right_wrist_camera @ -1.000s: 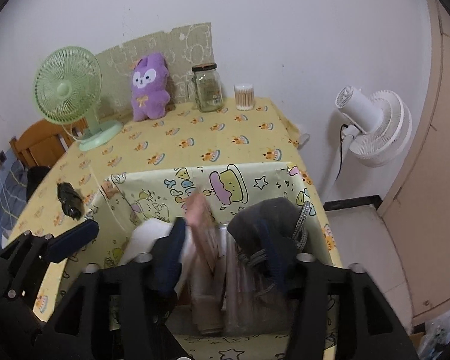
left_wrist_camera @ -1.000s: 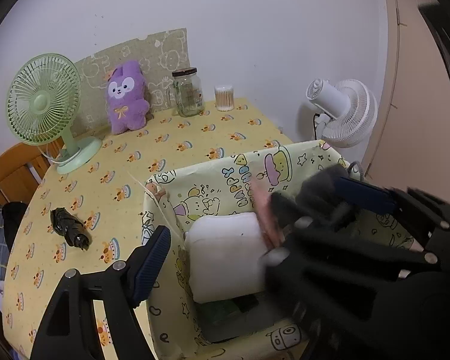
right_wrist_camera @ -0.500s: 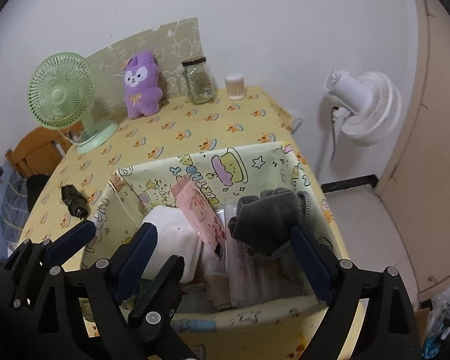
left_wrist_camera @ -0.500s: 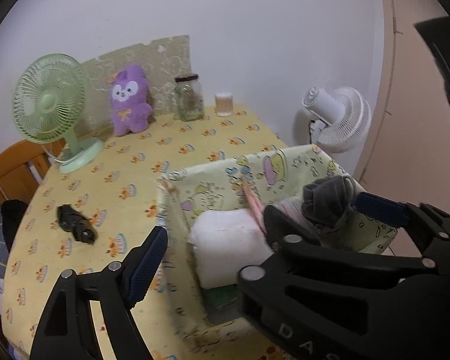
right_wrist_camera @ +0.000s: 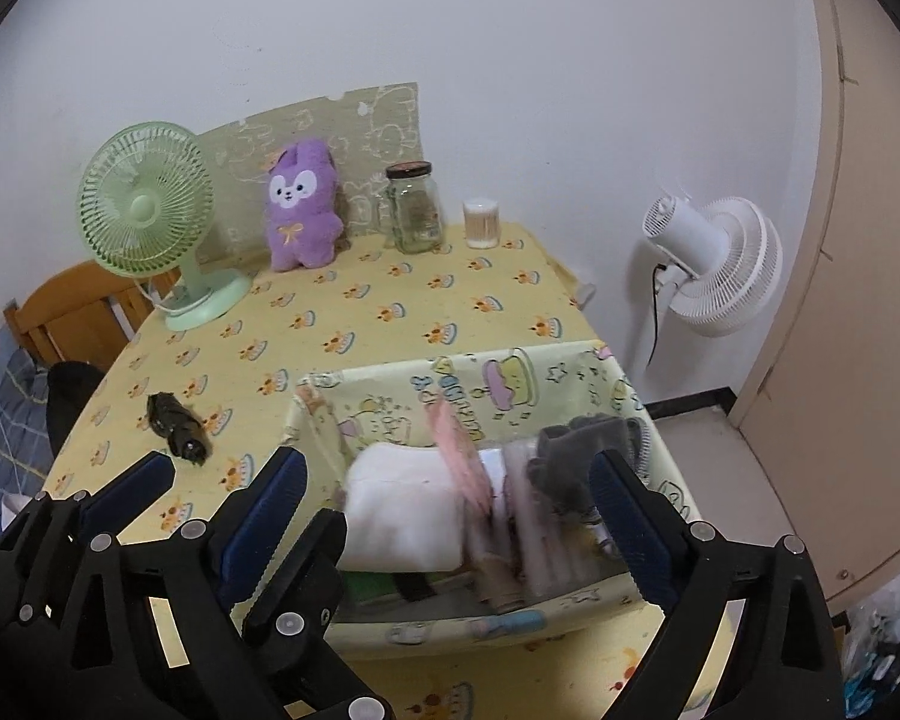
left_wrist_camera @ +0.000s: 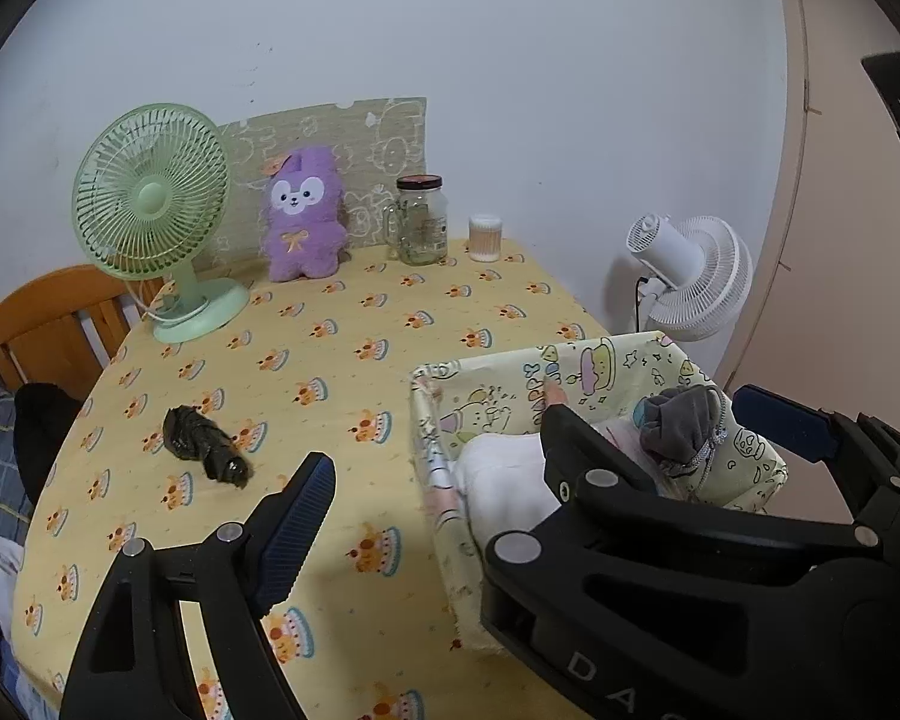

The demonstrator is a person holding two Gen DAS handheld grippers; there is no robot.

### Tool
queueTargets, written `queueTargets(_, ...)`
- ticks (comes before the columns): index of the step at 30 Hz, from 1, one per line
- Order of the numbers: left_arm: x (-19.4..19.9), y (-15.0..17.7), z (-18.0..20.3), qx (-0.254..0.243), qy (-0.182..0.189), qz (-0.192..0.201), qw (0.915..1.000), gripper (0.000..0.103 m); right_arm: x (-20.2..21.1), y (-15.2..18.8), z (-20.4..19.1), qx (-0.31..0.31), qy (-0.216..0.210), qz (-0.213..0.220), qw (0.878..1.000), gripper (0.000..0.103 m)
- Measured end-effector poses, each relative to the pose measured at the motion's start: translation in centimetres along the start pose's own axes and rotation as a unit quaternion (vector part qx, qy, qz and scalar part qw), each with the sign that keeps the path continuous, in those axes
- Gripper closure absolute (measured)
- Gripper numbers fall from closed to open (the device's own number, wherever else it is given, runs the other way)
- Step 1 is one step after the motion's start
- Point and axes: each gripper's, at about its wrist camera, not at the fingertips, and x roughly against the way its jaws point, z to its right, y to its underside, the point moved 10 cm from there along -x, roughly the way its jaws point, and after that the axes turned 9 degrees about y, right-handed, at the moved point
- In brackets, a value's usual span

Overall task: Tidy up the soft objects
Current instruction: 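Withdraw both grippers from the fabric box, then reach the left gripper to the black plastic bag and close on it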

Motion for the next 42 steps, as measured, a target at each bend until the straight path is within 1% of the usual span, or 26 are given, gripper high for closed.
queueTargets(4, 1.2, -0.6, -1.0, 0.0, -0.004, 0.014, 0.9999, 0.018, 1.0, -0.6, -1.0, 0.005, 0.004, 0.008, 1.0, 0.006)
queueTargets(6, 1.8, -0.9, -1.7, 0.002, -0.009, 0.02, 0.9998, 0.018, 1.6, -1.1, -1.7, 0.004, 0.001, 0.017, 1.0, 0.003)
queueTargets(15, 2.7, -1.1, -4.8, -0.006, -0.005, 0.018, 0.9998, 0.018, 2.3, -1.6, -4.9, 0.003, 0.003, 0.018, 1.0, 0.002)
queueTargets(21, 3.2, -1.9, -7.5, -0.005, -0.013, 0.03, 0.9994, 0.018, 2.4, -2.6, -7.4, 0.002, 0.0, 0.031, 1.0, 0.001)
queueTargets(25, 2.9, -1.9, -9.2, 0.001, -0.018, 0.025, 0.9995, 0.018, 1.7, -2.9, -9.2, 0.007, -0.001, 0.026, 1.0, 0.001)
queueTargets(37, 1.6, -2.1, -14.1, 0.015, -0.049, 0.015, 0.9986, 0.018, -1.0, -3.4, -14.2, 0.017, -0.026, 0.014, 0.999, 0.0)
queueTargets(41, 0.8, -2.2, -15.2, 0.02, -0.047, 0.017, 0.9986, 0.018, -2.2, -3.6, -15.4, 0.023, -0.028, 0.006, 0.999, 0.0)
queueTargets(42, 0.7, -2.2, -15.5, 0.019, -0.048, 0.018, 0.9985, 0.018, -2.5, -3.7, -15.7, 0.025, -0.028, 0.009, 0.999, 0.0)
